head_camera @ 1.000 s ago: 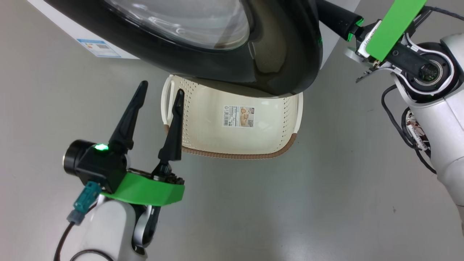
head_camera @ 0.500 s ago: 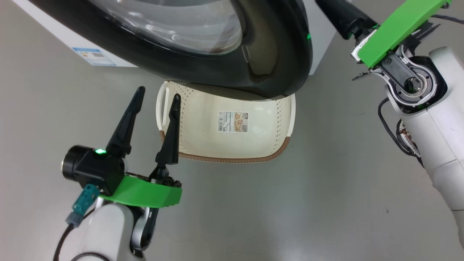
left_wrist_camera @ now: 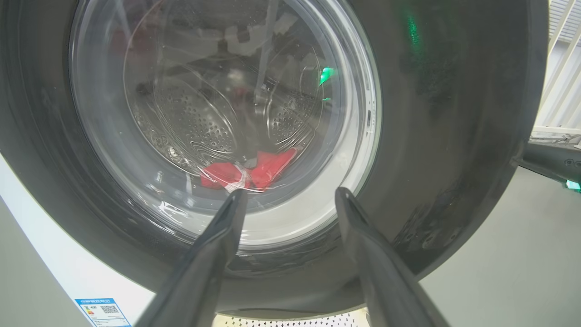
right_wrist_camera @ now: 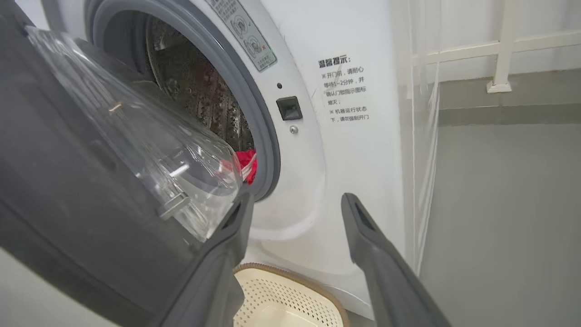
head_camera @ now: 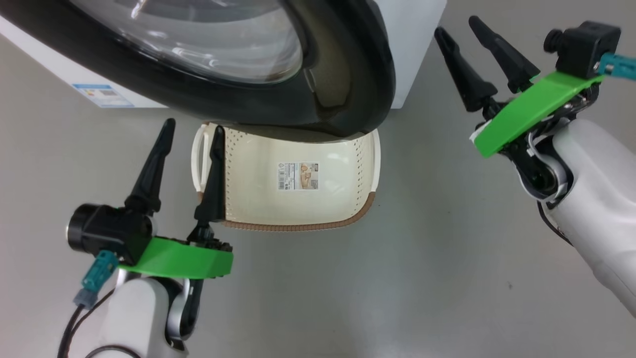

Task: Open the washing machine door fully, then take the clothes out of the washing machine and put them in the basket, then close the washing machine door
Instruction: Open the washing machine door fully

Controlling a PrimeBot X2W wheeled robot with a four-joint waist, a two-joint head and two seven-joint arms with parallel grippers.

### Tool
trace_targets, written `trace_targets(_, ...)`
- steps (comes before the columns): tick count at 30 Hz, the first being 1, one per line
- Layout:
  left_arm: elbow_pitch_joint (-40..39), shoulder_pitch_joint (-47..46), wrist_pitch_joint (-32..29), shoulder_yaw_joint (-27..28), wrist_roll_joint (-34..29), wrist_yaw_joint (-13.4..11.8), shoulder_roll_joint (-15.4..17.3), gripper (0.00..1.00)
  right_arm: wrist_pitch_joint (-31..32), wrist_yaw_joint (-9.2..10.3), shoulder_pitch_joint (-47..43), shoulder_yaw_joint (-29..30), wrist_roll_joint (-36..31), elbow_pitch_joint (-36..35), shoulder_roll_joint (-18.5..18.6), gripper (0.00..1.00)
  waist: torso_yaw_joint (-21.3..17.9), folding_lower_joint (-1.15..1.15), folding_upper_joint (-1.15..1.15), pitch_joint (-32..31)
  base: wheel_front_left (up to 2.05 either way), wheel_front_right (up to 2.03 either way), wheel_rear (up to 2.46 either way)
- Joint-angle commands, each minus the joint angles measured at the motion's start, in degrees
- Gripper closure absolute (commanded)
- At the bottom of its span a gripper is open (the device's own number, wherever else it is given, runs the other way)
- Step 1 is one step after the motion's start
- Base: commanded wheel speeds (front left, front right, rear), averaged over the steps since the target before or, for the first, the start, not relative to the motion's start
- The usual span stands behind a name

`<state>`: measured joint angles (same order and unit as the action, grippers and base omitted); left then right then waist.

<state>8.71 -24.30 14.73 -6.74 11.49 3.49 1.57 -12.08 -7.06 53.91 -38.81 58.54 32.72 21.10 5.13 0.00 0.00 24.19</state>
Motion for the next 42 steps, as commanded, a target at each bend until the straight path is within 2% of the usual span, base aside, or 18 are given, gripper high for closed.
trace_targets(1,-1.1,1.2,0.3,2.2,-0.5,-0.1,1.3,0.00,-1.1,-0.43,-1.9,-0.8,-1.6,-0.6,0.0,0.00,-0.7,0.00,0.00,-0.6,0.00,0.00,0.00)
trace_targets(5,-0.9,1.5,0.3,3.0,-0.9,0.0,1.3,0.00,-2.8,-0.43,-2.8,-0.7,-8.6,1.3,-0.4,0.00,-1.5,0.00,0.00,-1.2,0.00,0.00,0.00)
trace_targets(14,-1.1,2.1,0.3,3.9,-1.5,0.4,1.3,0.00,-2.9,-0.43,-11.4,15.0,-27.7,-6.4,-6.5,0.00,-2.5,0.00,0.00,-2.2,0.00,0.00,0.00)
trace_targets(21,-1.0,3.0,0.3,4.0,-1.6,0.3,1.3,0.00,-2.9,-0.43,-19.1,19.8,-37.3,-12.5,-10.1,0.00,-2.7,0.00,0.00,-3.5,0.00,0.00,0.00)
trace_targets(30,-1.2,4.1,0.3,2.9,-0.9,-0.1,1.3,0.00,-2.9,-0.43,-27.6,27.1,-44.3,-19.4,-13.8,0.00,-2.0,0.00,0.00,-4.5,0.00,0.00,0.00)
trace_targets(42,-1.4,5.0,0.3,2.5,-1.0,-0.1,1.3,0.00,-2.9,-0.43,-32.2,30.3,-46.7,-22.3,-15.8,0.00,-1.8,0.00,0.00,-4.5,0.00,0.00,0.00)
